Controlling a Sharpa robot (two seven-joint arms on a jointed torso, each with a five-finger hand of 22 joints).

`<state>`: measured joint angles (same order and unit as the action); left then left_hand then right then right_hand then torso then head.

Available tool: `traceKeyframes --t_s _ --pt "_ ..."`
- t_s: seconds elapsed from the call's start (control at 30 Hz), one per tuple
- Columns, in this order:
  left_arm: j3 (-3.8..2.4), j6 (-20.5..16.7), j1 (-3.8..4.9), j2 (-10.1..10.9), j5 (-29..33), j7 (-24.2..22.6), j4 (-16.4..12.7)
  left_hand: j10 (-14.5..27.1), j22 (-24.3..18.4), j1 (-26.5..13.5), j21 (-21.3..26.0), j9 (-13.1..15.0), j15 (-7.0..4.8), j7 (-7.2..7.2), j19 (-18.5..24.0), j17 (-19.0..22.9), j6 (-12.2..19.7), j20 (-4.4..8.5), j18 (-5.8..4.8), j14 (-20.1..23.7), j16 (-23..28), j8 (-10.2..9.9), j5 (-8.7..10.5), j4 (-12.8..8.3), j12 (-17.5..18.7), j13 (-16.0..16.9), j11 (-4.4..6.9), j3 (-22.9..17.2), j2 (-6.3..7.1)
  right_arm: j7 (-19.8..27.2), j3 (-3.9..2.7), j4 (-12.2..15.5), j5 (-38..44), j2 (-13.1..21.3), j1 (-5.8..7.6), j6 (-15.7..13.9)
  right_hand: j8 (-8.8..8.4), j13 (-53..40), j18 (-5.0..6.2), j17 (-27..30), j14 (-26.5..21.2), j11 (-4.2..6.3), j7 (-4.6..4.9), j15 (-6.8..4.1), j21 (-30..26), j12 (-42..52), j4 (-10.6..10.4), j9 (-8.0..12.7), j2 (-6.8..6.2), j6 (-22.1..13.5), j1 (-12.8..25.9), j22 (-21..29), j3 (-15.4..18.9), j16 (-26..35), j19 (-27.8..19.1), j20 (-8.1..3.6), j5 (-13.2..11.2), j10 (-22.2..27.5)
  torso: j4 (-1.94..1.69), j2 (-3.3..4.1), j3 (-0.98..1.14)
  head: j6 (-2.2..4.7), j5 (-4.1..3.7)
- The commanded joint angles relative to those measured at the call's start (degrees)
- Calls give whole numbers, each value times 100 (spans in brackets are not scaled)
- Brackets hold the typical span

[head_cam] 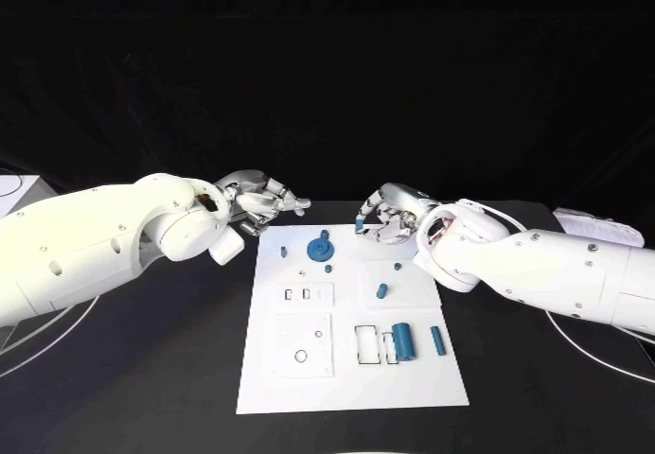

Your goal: Assemble the parts on the task board

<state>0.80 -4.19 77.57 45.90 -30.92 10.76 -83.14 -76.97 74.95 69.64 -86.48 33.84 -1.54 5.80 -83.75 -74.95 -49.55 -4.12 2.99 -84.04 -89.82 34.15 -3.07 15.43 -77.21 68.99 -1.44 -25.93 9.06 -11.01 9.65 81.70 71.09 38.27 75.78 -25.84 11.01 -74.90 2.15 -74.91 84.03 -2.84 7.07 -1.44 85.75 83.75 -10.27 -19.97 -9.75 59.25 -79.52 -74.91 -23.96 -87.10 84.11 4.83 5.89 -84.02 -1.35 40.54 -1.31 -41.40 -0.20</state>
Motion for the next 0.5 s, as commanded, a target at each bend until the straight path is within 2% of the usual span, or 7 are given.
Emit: traceKeyframes --t_s 0.03,0.2,0.4,0.5 --pt "10 50 25 -19 -196 356 3 49 555 -40 9 11 -28 -7 -73 -1505 41 8 -99 -596 -18 25 10 32 47 -25 -10 -16 -13 -143 7 42 329 -82 -23 113 37 -872 -103 -963 470 38 -3 -50 20 21 -2 -8 -2 15 42 -1215 -18 -14 319 -42 18 -160 -22 -13 -8 -11 14" --pt "48 15 31 1 -200 382 5 95 526 -29 20 19 -28 -7 -55 -1505 49 9 -93 -596 -18 24 10 28 91 -90 -9 -26 -14 -244 25 214 613 -199 -105 116 37 -877 -103 -968 472 40 -3 -49 21 26 -1 -8 -7 11 45 -1216 -19 -17 320 -42 23 -163 -11 -3 -4 -23 55" --pt "80 -3 28 54 -190 389 3 136 507 -24 28 26 -28 -5 -43 -1505 57 9 -89 -596 -18 23 10 26 130 -147 -10 -32 -13 -438 59 439 945 -306 -298 96 39 -881 -104 -965 471 41 -4 -49 24 29 1 -9 -8 12 44 -1219 -21 -15 323 -43 27 -166 3 13 -6 -48 77" --pt "91 1 26 77 -184 390 2 149 505 -24 29 28 -28 -5 -42 -1505 58 9 -88 -596 -18 23 10 27 142 -165 -11 -33 -14 -533 74 518 1101 -346 -400 55 41 -877 -103 -962 470 43 -6 -48 18 25 4 -10 -6 13 42 -1215 -26 -14 319 -43 32 -163 -1 11 7 -68 81"
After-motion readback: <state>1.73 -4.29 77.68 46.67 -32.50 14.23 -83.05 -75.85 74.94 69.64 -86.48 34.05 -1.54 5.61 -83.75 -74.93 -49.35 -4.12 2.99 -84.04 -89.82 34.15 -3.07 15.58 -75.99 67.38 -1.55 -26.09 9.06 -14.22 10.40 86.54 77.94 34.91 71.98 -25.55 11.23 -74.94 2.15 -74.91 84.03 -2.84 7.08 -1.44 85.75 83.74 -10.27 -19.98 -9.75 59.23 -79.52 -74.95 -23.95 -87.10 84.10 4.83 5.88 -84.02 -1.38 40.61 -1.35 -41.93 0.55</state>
